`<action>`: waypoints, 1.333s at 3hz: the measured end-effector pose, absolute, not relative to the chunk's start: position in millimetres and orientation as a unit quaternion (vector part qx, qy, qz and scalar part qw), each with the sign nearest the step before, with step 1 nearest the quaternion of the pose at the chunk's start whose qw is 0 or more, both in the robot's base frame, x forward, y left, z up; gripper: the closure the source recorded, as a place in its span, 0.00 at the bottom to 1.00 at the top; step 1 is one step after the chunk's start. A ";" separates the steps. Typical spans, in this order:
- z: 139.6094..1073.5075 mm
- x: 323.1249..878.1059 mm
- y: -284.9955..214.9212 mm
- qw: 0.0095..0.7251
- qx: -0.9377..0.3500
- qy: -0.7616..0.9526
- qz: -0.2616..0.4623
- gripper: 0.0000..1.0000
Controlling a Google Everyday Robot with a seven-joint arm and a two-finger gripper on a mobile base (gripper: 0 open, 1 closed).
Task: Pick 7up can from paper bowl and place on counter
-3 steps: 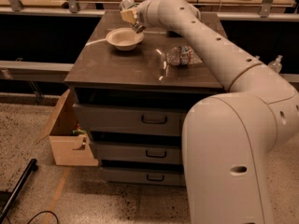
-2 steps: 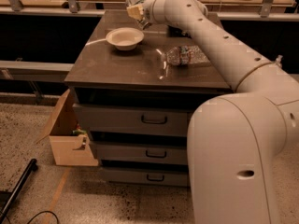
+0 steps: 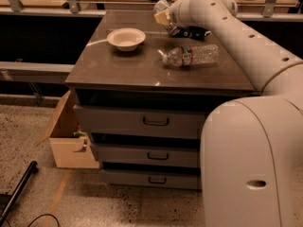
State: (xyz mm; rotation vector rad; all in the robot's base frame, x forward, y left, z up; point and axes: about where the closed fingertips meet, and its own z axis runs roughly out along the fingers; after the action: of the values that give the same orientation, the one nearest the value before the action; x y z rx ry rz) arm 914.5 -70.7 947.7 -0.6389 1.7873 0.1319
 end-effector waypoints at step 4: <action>883.7 885.7 -96.3 0.484 -0.327 0.808 0.069 0.53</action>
Offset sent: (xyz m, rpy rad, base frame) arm -0.0287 -0.0526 -0.0548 -0.1240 0.1726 0.0280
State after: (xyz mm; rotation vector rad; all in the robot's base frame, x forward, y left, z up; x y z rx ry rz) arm 885.7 -96.3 883.7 -0.7971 1.9684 0.1674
